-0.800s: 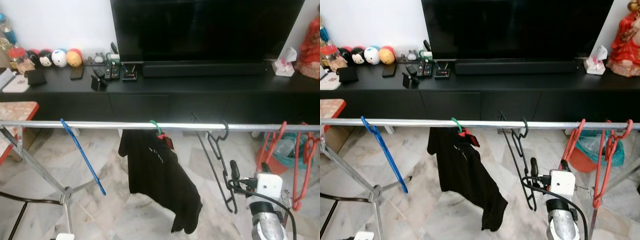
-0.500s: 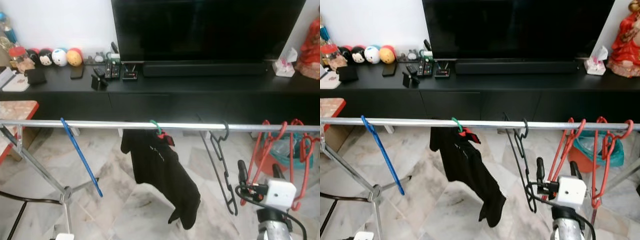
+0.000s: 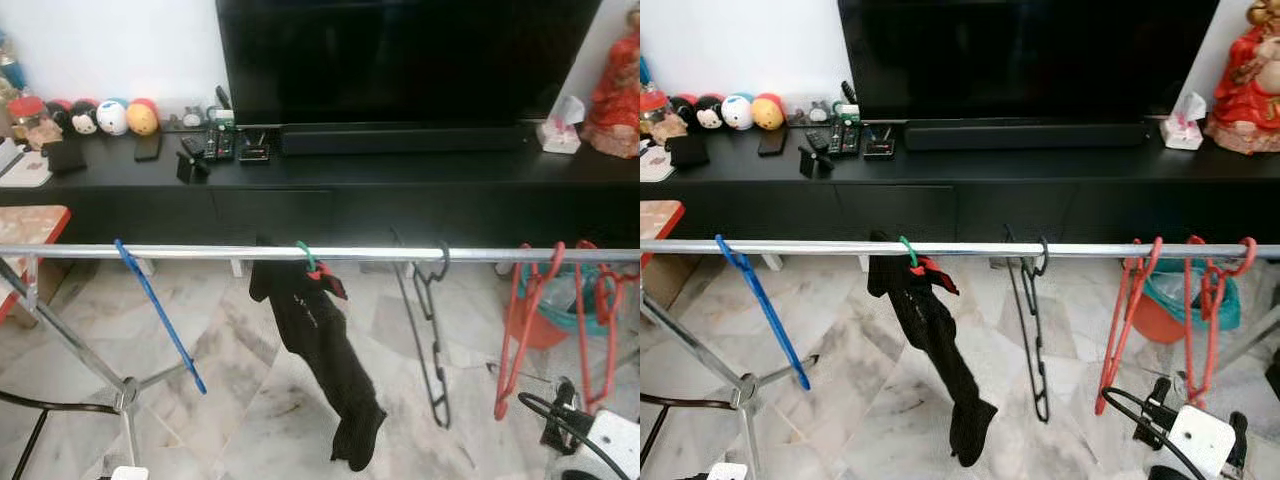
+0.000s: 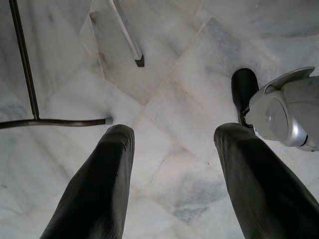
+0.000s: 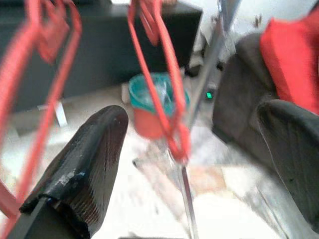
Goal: Hang hanger
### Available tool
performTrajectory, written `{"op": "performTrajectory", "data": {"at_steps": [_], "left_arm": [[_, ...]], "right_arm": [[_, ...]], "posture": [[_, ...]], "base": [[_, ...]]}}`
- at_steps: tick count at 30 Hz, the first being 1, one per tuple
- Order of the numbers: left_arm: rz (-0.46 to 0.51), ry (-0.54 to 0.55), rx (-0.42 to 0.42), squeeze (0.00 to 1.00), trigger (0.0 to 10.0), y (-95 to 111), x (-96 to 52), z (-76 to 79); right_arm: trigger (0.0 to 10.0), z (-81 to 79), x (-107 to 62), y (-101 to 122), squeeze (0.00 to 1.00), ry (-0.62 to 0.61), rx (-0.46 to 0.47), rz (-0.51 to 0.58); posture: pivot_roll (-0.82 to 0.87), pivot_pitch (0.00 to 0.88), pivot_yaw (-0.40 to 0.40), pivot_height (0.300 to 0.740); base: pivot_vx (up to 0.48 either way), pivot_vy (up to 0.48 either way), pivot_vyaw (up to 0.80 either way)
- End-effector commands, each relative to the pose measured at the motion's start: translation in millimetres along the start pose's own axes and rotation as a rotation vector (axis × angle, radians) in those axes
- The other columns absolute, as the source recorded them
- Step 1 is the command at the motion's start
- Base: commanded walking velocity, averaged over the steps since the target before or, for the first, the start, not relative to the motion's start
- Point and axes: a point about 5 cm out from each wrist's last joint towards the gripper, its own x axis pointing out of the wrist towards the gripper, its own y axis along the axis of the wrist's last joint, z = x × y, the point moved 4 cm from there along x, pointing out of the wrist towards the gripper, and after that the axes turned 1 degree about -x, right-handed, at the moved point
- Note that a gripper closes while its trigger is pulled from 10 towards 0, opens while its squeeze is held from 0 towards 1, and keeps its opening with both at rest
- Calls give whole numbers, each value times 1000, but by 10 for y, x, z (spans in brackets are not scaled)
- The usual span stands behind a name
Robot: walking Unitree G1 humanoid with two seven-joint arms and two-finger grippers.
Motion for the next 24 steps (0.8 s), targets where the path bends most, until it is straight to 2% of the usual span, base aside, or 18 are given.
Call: {"op": "performTrajectory", "data": {"at_steps": [1, 4, 6, 7, 9, 11, 14, 16, 18, 24], "left_arm": [[-17, 8, 22, 0, 10000, -43, -4, -20], [-20, 4, 16, 0, 10000, -52, -4, -13], [-21, 3, 15, 0, 10000, -59, -5, -9], [-21, 3, 15, 0, 10000, -59, -5, -9], [-26, -10, 10, 0, 10000, -65, -5, 6], [-25, -8, 15, 0, 10000, -63, -4, 3], [-25, -5, 11, 0, 10000, -66, -5, -1], [-25, -4, 9, 0, 10000, -67, -5, -3], [-25, -4, 0, 0, 10000, -70, -5, 0], [-30, -27, 12, 0, 10000, -81, -6, 24]], "right_arm": [[10000, -19, 4, -114, 0, 7, 5, -55], [10000, -159, 10, -375, 0, 88, -40, -168], [10000, -167, -16, -582, 0, 98, -103, -263], [10000, -167, -16, -582, 0, 98, -103, -263], [10000, -198, -72, -865, 0, 137, -145, -398], [10000, -245, -104, -970, 0, 166, -118, -462], [10000, -376, -264, -1244, 0, 276, -158, -622], [10000, -396, -312, -1301, 0, 302, -174, -656], [10000, -490, -511, -1482, 0, 430, -190, -762], [10000, -569, -647, -1573, 0, 542, -190, -839]], "posture": [[-52, 0, 4, 719], [-48, 0, 3, 719], [-41, 0, -2, 719], [-41, 0, -2, 719], [-32, 0, -3, 719], [-32, 0, -3, 719], [-28, 0, -5, 719], [-25, 0, -5, 719], [-27, 0, -4, 719], [-25, 0, 1, 719]], "base": [[0, 0, 0], [0, 0, 0], [0, 0, 0], [0, 0, 0], [0, 0, 0], [0, 0, 0], [0, 0, 0], [0, 0, 0], [0, 0, 0], [0, 0, 0]]}}
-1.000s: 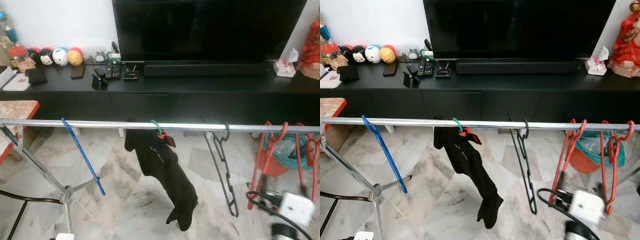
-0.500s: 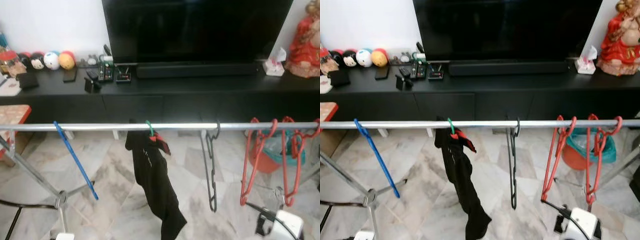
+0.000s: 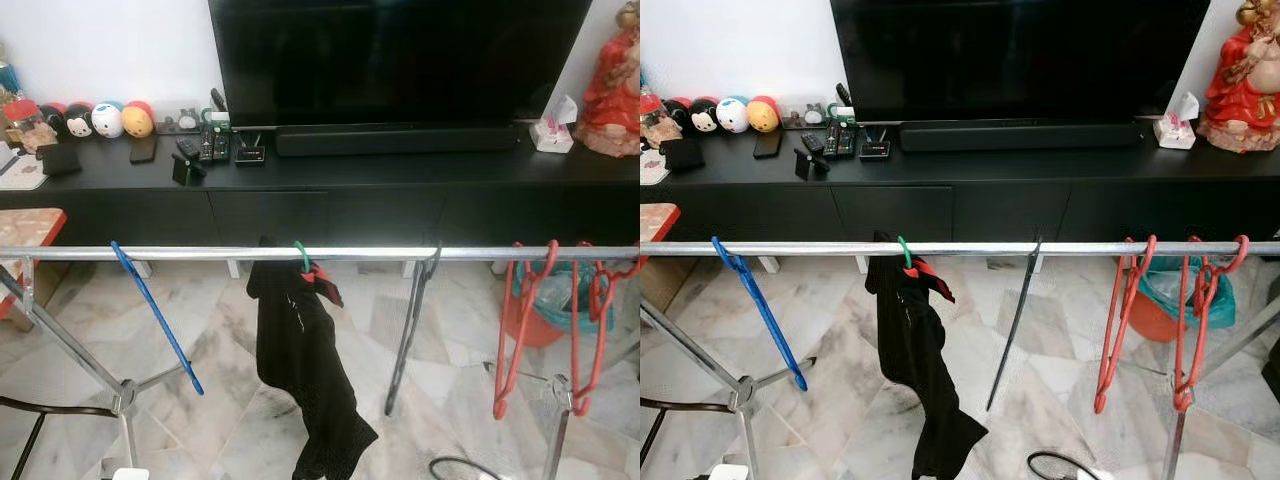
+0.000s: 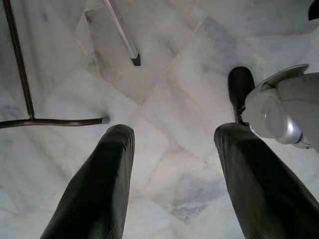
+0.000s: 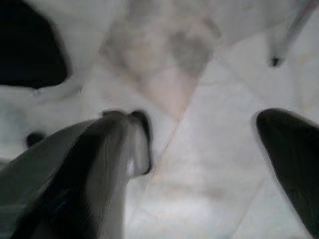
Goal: Hang hanger
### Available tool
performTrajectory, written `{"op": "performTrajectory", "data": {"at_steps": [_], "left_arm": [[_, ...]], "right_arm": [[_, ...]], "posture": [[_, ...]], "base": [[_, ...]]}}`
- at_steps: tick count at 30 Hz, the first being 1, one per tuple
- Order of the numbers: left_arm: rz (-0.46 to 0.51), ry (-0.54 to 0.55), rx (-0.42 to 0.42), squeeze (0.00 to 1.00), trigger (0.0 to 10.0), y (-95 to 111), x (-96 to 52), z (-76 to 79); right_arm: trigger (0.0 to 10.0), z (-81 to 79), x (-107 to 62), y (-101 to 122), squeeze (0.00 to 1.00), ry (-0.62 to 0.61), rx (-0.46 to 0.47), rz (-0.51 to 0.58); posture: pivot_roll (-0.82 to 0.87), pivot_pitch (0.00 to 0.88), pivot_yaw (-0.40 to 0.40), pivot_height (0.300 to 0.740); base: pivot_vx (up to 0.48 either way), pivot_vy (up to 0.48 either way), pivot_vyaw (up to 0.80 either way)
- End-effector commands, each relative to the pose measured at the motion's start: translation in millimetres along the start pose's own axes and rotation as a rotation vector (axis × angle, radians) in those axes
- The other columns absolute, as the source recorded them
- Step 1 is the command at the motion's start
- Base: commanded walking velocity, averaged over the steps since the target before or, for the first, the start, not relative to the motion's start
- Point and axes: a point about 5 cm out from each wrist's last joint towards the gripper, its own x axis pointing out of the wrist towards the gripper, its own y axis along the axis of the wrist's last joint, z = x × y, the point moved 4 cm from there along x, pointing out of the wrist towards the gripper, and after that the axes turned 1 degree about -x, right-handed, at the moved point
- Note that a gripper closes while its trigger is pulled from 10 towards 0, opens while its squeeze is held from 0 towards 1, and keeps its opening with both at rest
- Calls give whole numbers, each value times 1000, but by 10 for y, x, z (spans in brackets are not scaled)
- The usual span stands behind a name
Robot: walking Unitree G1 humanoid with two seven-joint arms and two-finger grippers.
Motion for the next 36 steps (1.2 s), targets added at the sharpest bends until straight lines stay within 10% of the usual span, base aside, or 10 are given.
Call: {"op": "performTrajectory", "data": {"at_steps": [1, 19, 36], "left_arm": [[-22, -12, 16, 0, 10000, -56, -5, 1], [-10, -17, -11, 0, 10000, -45, -5, 7], [-4, -17, -8, 0, 10000, -18, -4, -3]], "right_arm": [[10000, -52, 6, -11, 0, 38, -14, -15], [10000, -30, 49, 256, 0, 73, -111, 69], [10000, 47, 57, 357, 0, 31, -15, 107]], "posture": [[-25, 0, 1, 719], [-26, 0, -1, 719], [-35, 0, 16, 719]], "base": [[0, 0, 0], [0, 0, 0], [0, 0, 0]]}}
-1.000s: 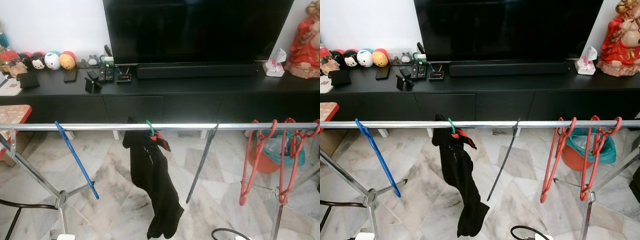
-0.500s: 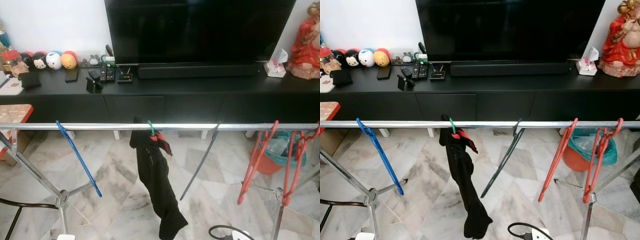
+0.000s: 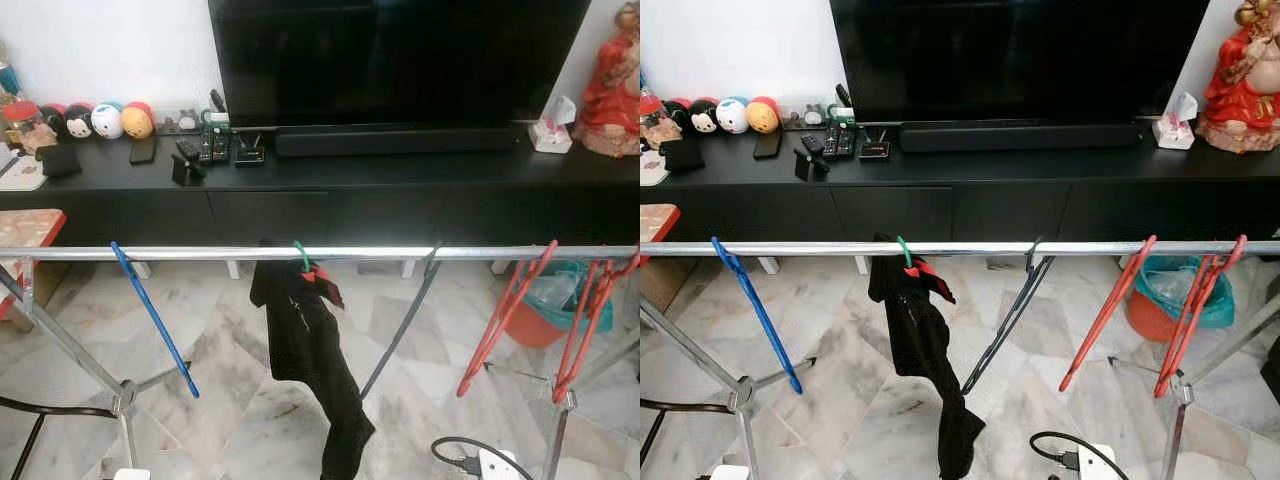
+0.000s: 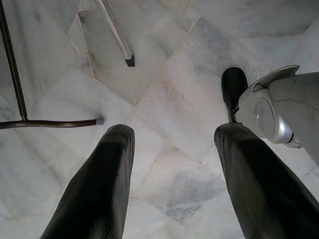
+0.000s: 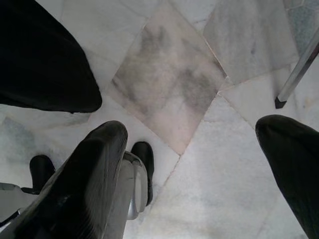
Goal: Hang hanger
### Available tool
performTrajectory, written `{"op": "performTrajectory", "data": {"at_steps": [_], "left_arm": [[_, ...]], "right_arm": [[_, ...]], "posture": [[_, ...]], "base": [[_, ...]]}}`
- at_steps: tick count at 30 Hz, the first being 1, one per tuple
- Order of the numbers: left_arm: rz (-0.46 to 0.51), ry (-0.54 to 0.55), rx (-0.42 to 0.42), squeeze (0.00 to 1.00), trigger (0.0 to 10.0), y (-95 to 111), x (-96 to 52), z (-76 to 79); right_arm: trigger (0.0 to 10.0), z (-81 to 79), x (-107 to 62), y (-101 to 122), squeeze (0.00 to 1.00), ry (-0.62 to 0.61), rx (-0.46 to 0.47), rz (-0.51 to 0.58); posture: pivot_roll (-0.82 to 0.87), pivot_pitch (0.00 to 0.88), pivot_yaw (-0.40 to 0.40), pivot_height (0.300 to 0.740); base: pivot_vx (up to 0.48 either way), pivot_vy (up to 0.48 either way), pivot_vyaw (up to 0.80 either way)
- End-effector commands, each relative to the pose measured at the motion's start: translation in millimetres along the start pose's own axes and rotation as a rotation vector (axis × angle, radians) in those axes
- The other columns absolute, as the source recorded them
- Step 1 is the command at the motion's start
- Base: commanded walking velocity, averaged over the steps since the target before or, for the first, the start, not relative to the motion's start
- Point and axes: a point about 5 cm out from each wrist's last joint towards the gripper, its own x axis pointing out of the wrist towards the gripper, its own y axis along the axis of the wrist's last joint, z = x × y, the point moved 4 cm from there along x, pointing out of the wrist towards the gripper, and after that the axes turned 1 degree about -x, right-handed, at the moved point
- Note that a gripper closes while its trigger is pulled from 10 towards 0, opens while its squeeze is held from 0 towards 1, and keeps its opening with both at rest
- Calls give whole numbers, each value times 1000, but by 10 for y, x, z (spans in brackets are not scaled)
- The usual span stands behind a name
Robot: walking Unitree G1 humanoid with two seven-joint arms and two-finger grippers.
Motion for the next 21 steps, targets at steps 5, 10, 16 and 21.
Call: {"op": "performTrajectory", "data": {"at_steps": [5, 10, 16, 21], "left_arm": [[-6, 3, 3, 0, 10000, -17, -3, -20], [-6, 2, 6, 0, 10000, -14, -3, -17], [-6, 2, 3, 0, 10000, -13, -2, -14], [-6, -1, 2, 0, 10000, -15, -2, -9]], "right_arm": [[10000, -64, 16, 77, 0, 14, 35, 31], [10000, -79, 24, 122, 0, 16, 38, 45], [10000, -100, 28, 134, 0, 18, 41, 48], [10000, -115, 28, 126, 0, 21, 42, 46]], "posture": [[-37, 0, 18, 719], [-37, 0, 18, 719], [-42, 0, 20, 719], [-39, 0, 20, 719]], "base": [[0, 0, 0], [0, 0, 0], [0, 0, 0], [0, 0, 0]]}}
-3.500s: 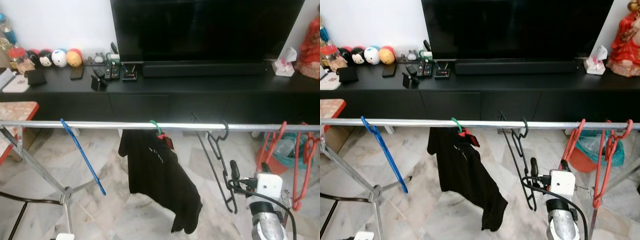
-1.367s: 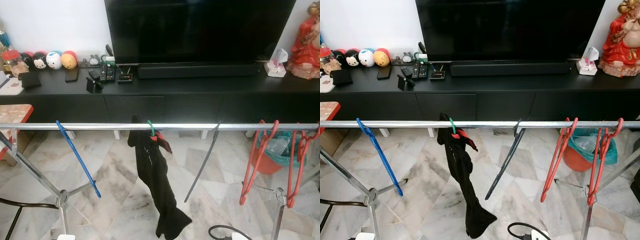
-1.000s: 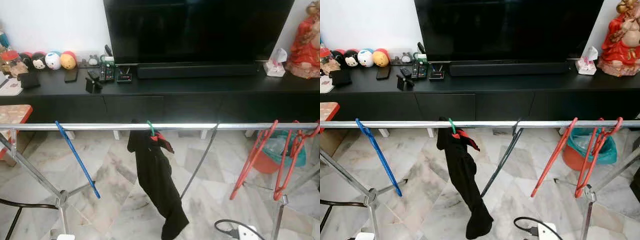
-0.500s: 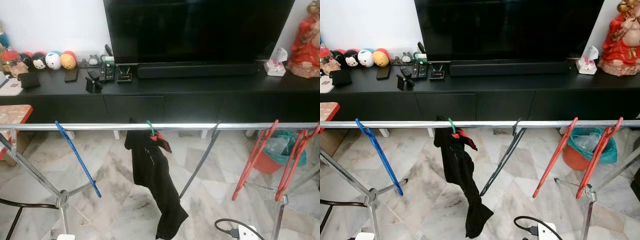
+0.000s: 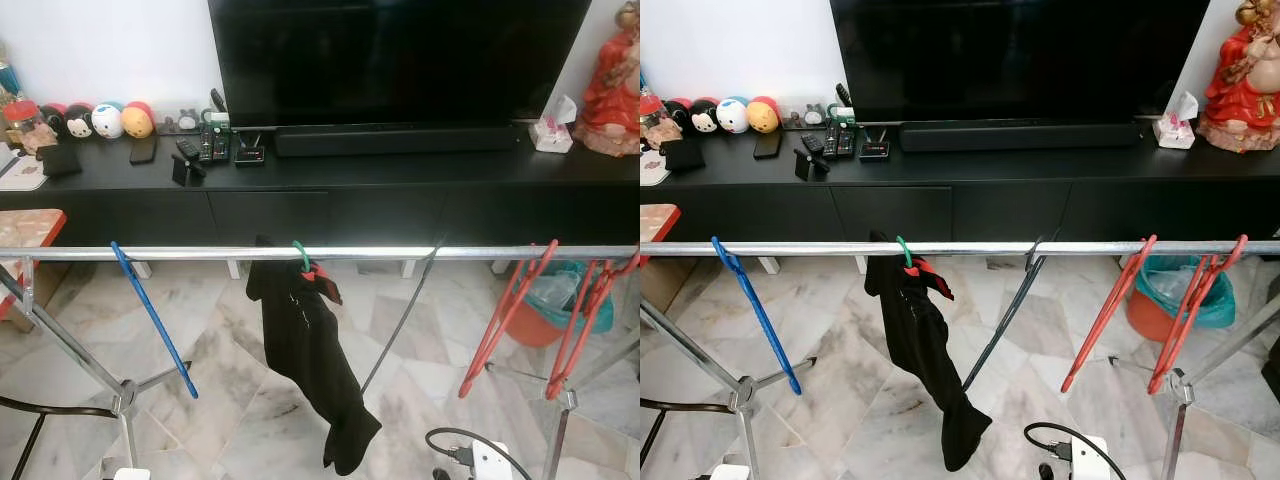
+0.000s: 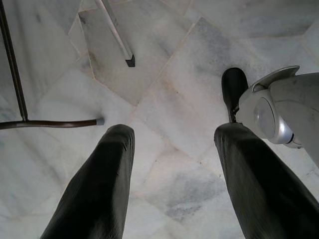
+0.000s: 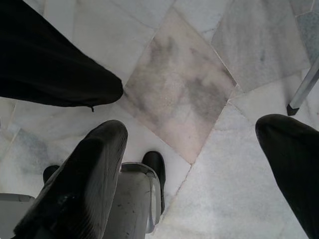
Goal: Hang hanger
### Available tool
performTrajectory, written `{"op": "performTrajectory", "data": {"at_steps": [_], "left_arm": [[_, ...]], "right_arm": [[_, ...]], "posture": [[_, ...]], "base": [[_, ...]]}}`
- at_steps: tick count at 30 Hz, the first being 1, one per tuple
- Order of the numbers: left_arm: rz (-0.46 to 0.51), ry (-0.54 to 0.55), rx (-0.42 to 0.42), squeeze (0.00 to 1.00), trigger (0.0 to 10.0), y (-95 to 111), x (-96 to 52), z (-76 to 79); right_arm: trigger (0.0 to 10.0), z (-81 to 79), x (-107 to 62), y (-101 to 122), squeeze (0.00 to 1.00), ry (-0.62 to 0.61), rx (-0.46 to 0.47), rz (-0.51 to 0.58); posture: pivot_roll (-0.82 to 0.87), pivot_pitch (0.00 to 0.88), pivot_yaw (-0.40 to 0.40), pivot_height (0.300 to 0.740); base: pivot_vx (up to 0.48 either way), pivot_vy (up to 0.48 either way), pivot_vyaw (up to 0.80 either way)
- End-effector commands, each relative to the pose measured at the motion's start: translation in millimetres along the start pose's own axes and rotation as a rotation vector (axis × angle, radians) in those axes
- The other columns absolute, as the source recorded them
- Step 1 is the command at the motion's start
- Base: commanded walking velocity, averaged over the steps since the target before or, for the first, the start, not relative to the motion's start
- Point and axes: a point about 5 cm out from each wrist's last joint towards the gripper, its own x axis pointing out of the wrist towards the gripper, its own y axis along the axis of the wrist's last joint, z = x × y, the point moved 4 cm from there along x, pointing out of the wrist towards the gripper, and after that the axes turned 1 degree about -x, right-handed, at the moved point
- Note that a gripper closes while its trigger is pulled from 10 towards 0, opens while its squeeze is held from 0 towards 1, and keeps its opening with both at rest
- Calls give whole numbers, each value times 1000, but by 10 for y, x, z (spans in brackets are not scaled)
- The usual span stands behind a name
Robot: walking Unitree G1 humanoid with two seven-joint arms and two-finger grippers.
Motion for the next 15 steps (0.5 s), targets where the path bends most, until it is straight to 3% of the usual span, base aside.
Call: {"op": "performTrajectory", "data": {"at_steps": [1, 6, 15], "left_arm": [[-6, -2, -1, 0, 10000, -18, -2, -8], [-5, -5, -7, 0, 10000, -20, -3, -5], [-5, -5, -11, 0, 10000, -28, -3, -2]], "right_arm": [[10000, -18, 3, 12, 0, 3, 10, 7], [10000, -27, 2, 5, 0, 4, 15, 6], [10000, -39, 1, -6, 0, 4, 18, 2]], "posture": [[-39, 0, 20, 719], [-40, 0, 21, 719], [-38, 0, 21, 719]], "base": [[0, 0, 0], [0, 0, 0], [-244, 0, 0]]}}
